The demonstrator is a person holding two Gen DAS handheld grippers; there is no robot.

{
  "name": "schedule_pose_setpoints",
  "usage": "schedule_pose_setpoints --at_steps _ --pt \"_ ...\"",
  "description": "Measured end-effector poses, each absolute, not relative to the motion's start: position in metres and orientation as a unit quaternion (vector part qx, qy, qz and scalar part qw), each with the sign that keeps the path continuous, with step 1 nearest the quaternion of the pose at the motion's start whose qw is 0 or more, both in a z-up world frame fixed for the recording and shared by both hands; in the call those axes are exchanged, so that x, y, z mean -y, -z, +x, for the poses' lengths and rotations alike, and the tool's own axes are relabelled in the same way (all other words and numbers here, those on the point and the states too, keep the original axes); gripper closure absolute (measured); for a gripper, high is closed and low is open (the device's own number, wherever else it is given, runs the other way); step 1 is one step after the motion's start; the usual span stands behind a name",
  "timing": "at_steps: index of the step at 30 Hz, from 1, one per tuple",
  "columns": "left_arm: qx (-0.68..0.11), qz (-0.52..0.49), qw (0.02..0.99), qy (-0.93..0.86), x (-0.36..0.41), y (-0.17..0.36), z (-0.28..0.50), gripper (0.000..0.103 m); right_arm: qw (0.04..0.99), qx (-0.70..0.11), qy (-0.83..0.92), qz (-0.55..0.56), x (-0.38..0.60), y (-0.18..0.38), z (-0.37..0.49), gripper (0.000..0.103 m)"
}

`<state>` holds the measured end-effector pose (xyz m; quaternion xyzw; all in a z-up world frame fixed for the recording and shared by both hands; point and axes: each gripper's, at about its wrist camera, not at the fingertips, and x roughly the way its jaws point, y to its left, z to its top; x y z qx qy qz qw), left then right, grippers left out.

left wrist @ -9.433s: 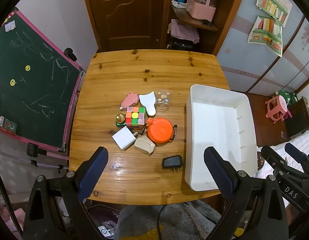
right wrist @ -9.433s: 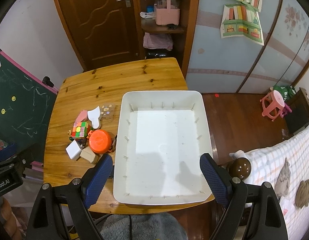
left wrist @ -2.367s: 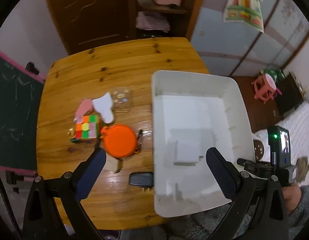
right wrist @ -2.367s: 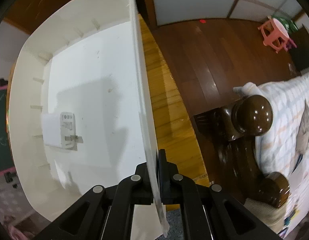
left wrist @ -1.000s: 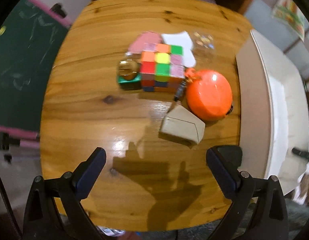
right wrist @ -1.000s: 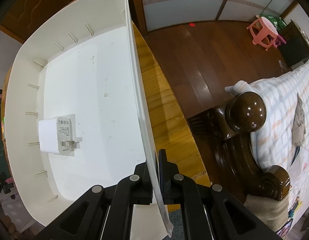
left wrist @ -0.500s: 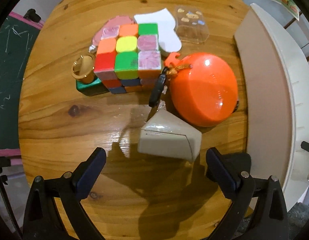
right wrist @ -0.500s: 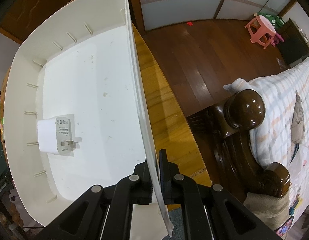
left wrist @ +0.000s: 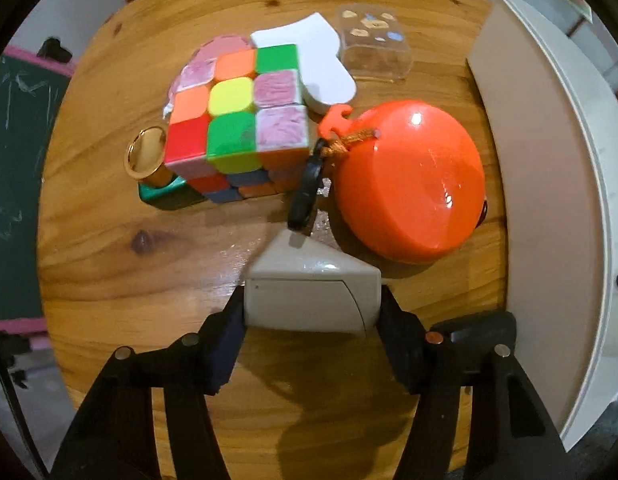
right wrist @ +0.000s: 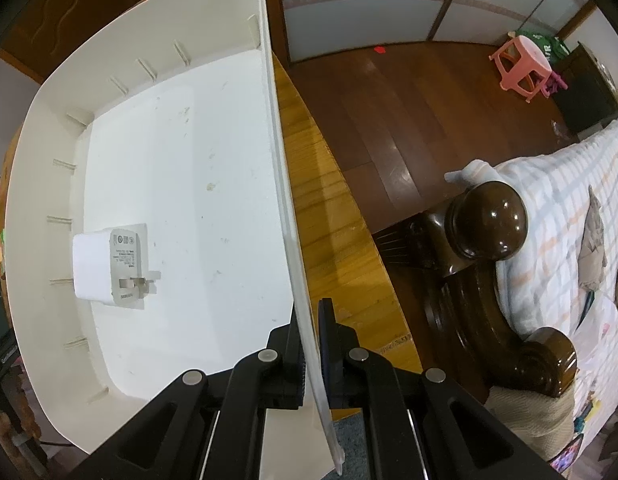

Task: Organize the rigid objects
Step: 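Close the left tool on the beige cardboard box and lift it, then carry the beige box over the bin and open the left tool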

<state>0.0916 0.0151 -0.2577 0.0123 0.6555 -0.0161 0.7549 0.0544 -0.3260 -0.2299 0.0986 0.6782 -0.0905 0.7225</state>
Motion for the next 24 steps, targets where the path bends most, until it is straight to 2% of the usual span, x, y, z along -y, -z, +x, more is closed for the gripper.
schedule_pose_setpoints --at_steps 10,16,24 --pt "-0.651 -0.032 0.759 -0.017 -0.051 0.240 0.075 0.038 0.723 -0.680 0.082 0.094 0.330 0.230 0.056 0.098" --pt "-0.621 -0.050 0.782 -0.014 -0.053 0.187 0.063 0.038 0.728 -0.678 0.072 0.070 0.329 0.230 0.061 0.098" --pt "-0.572 -0.048 0.819 0.029 0.005 0.112 0.067 0.038 0.738 -0.670 0.057 0.064 0.335 0.230 0.066 0.098"
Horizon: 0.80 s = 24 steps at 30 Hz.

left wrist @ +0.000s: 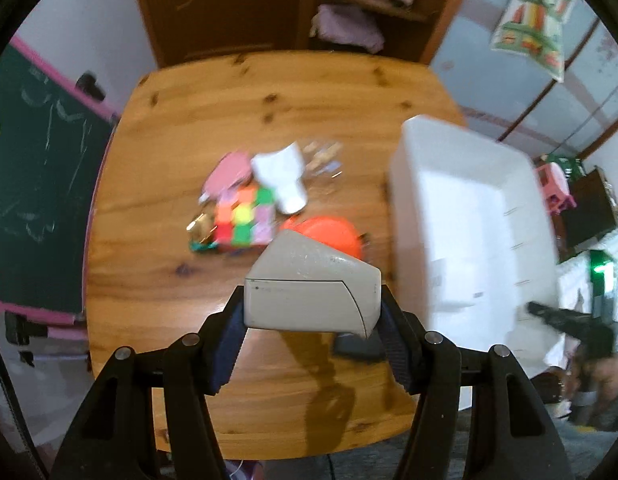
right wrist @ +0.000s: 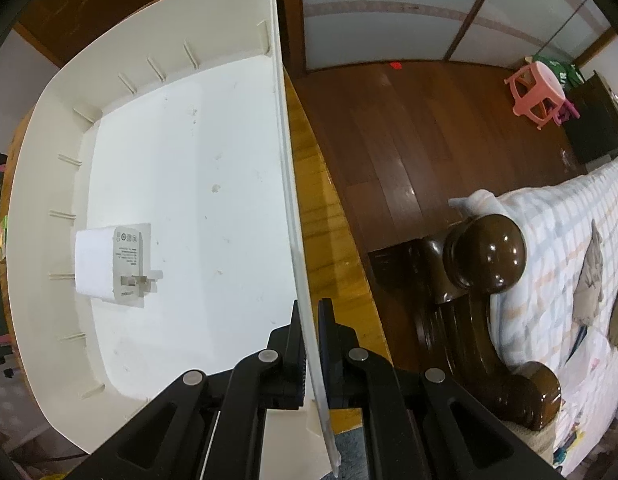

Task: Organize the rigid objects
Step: 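Carry the beige box over the bin and open the left tool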

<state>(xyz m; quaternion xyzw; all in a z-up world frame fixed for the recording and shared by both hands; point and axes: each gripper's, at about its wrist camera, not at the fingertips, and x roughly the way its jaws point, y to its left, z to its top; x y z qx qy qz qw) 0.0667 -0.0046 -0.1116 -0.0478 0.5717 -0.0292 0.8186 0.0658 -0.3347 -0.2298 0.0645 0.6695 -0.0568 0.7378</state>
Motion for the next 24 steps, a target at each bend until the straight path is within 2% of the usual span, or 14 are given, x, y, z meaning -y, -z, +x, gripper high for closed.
schedule_pose_setpoints --at_steps 8,13,19,24 --pt "-0.554 -0.014 0.828 0.090 0.083 0.069 0.073 0.038 0.745 -0.665 0.042 0.044 0.333 0.231 0.064 0.099" --pt "-0.555 0.008 0.825 0.111 0.123 0.062 0.091 0.038 0.746 -0.663 0.027 0.046 0.336 0.232 0.062 0.100" --pt "-0.575 0.027 0.808 0.124 0.169 0.082 0.121 0.038 0.745 -0.664 0.011 0.054 0.340 0.234 0.063 0.102" --pt "-0.605 0.041 0.786 0.120 0.200 0.123 0.148 0.038 0.743 -0.667 0.003 0.051 0.340 0.234 0.063 0.102"
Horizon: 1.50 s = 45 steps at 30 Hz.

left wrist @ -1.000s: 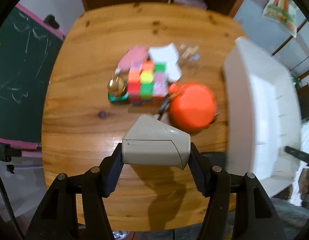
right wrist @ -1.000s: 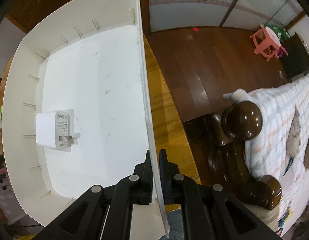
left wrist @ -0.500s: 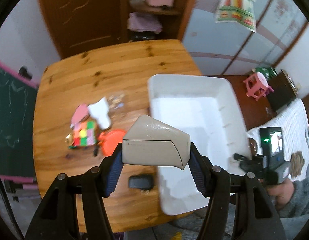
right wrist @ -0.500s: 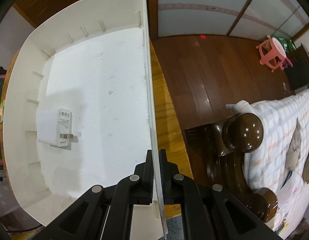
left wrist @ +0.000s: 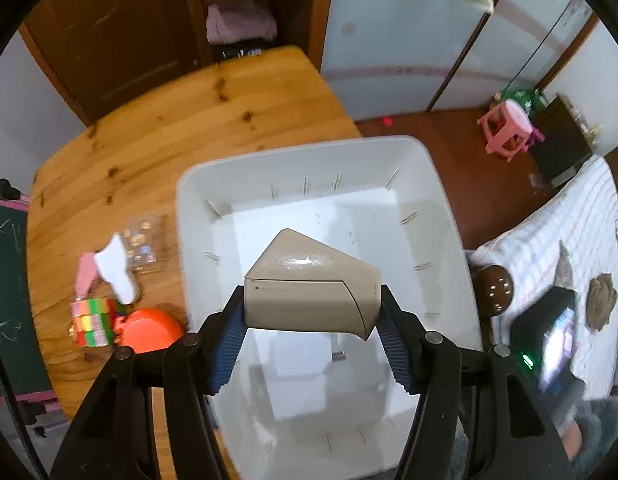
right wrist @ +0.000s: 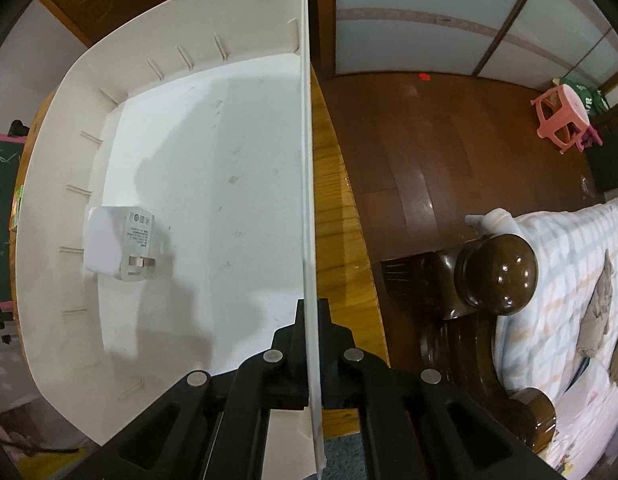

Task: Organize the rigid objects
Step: 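Carry the beige box over the bin and open the left tool, then move the left tool to the Rubik's cube beside the green jar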

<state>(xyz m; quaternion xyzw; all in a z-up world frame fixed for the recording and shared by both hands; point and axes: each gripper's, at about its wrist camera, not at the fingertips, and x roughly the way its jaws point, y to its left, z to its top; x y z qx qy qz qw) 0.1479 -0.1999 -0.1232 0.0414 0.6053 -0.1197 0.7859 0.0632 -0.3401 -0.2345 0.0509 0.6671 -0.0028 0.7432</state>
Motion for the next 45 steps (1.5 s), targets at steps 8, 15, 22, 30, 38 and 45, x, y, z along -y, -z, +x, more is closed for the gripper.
schedule_pose_setpoints --at_steps 8,15,22,30,38,45 --pt "-0.651 0.079 0.751 0.082 0.223 0.196 0.179 0.038 0.743 -0.667 -0.005 0.045 0.338 0.234 0.064 0.101" --pt "-0.663 0.104 0.738 0.065 0.233 0.229 0.184 0.037 0.742 -0.669 -0.008 0.042 0.337 0.234 0.064 0.101" --pt "-0.674 0.115 0.726 0.077 0.239 0.242 0.183 0.019 0.738 -0.674 -0.010 0.040 0.336 0.236 0.065 0.101" --pt "-0.636 0.127 0.757 0.083 0.244 0.223 0.171 0.003 0.735 -0.676 -0.008 0.047 0.337 0.237 0.066 0.101" --pt "-0.614 0.116 0.776 0.085 0.215 0.180 0.154 0.003 0.728 -0.683 -0.001 0.056 0.339 0.242 0.068 0.101" --pt "-0.585 0.097 0.800 0.090 0.179 0.127 0.133 0.003 0.721 -0.689 0.008 0.077 0.343 0.246 0.070 0.100"
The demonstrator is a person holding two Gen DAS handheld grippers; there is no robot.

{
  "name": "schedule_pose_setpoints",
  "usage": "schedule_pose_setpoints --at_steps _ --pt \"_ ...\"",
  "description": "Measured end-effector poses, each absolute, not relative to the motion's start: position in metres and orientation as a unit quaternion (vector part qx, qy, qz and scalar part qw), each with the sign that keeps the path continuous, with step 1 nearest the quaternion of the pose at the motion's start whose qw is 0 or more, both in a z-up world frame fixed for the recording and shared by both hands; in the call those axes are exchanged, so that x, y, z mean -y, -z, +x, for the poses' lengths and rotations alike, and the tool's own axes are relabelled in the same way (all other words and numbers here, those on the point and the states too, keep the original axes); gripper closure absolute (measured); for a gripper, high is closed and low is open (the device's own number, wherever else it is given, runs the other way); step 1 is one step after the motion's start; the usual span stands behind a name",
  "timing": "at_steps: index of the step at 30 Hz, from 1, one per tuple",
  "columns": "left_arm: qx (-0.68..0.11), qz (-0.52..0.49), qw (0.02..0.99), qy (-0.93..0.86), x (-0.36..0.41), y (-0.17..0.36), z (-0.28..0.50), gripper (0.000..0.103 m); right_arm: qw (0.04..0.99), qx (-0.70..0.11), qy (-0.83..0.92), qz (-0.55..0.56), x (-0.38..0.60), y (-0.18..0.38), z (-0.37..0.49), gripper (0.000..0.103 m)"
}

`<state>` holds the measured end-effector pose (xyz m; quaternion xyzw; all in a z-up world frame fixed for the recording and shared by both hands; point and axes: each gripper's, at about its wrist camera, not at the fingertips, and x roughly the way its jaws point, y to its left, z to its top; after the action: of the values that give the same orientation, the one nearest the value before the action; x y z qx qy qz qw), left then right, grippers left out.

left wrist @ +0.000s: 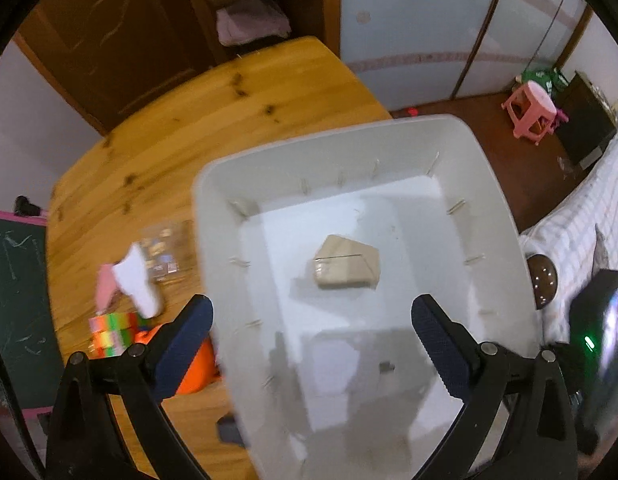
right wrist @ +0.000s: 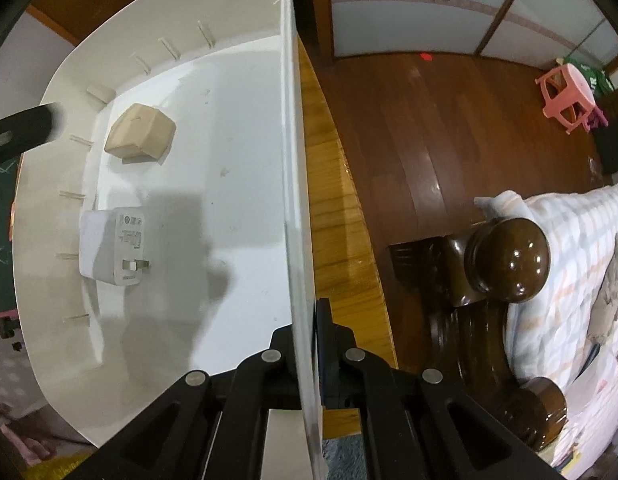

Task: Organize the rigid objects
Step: 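Move the left tool to the Rubik's cube beside the green jar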

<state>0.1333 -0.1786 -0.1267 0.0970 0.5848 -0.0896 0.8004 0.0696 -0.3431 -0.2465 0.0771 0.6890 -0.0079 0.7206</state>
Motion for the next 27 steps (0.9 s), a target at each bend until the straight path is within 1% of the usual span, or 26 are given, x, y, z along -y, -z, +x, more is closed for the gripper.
schedule_pose_setpoints --at_steps 7,11,19,27 --pt "-0.554 0.062 0.828 0.052 0.124 0.077 0.120 0.003 0.719 -0.690 0.014 0.082 0.342 0.247 0.072 0.100" --pt "-0.546 0.019 0.838 0.000 0.071 0.061 0.108 0.003 0.718 -0.690 0.017 0.089 0.344 0.247 0.072 0.100" --pt "-0.523 -0.045 0.846 -0.094 -0.022 0.046 0.088 0.003 0.716 -0.691 0.027 0.095 0.344 0.247 0.072 0.100" --pt "-0.518 -0.089 0.837 -0.154 -0.092 0.054 0.086 0.003 0.711 -0.694 0.045 0.100 0.346 0.251 0.073 0.100"
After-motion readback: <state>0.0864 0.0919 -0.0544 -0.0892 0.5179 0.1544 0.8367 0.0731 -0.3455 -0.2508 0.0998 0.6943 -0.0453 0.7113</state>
